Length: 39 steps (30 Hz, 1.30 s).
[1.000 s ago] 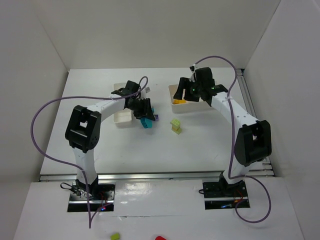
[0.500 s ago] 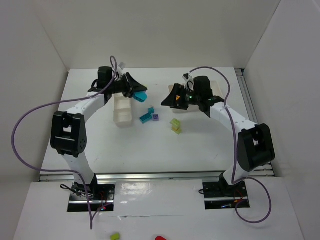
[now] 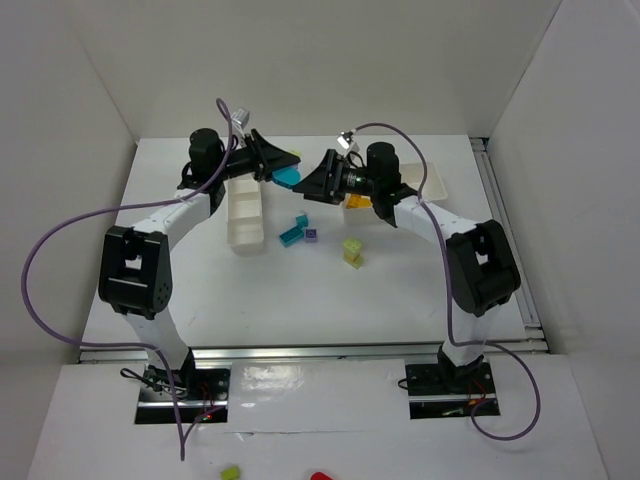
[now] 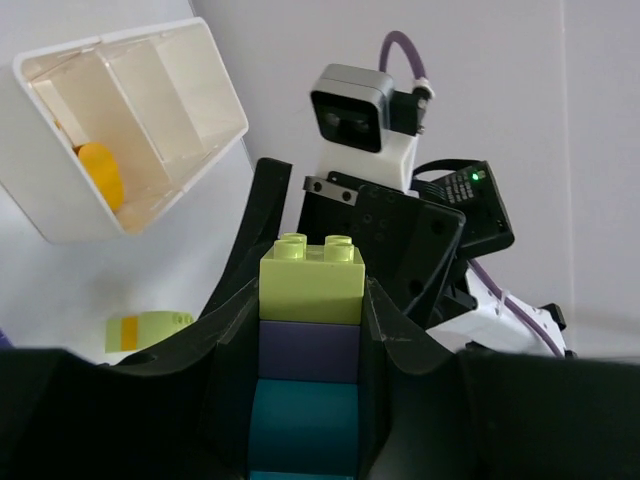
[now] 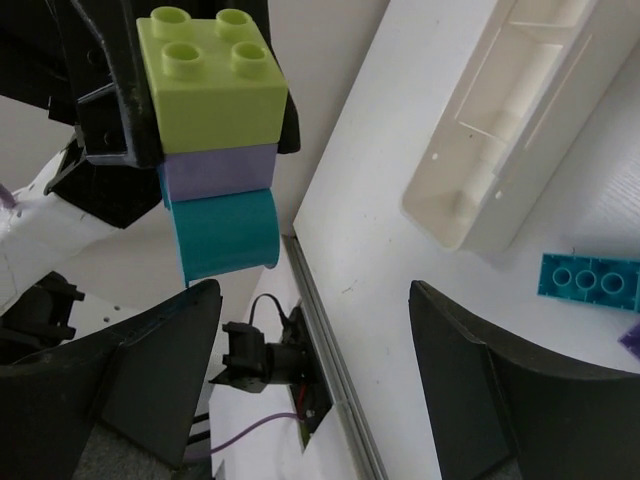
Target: Sort the legos into containers by color
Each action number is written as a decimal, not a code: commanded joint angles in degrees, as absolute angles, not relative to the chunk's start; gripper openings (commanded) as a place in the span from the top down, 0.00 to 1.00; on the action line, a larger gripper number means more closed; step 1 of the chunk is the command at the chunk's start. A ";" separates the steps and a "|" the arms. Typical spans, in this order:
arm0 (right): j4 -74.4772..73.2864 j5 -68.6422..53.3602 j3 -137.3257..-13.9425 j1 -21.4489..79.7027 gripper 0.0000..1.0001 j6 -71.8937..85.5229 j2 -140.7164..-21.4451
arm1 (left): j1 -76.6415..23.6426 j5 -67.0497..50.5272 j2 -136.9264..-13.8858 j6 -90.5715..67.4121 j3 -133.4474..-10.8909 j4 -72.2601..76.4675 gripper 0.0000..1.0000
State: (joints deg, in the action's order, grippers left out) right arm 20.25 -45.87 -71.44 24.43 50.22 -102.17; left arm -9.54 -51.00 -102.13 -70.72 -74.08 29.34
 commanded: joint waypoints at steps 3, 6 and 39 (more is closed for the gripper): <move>33.28 -48.86 -76.46 24.87 0.17 55.89 -105.19 | -9.49 -53.79 -101.25 -72.16 -74.62 35.42 1.00; 35.85 -50.27 -77.51 24.87 0.27 57.66 -106.52 | -9.49 -53.79 -101.25 -70.85 -74.62 34.11 1.00; 40.59 -57.83 -83.93 26.45 0.38 61.17 -110.82 | -7.73 -56.43 -104.68 -70.31 -78.40 32.44 1.00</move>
State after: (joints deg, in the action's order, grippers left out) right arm 33.80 -56.47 -80.05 24.95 59.11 -109.73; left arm -7.42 -54.74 -104.29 -70.91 -77.69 30.61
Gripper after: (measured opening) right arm 0.630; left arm 0.453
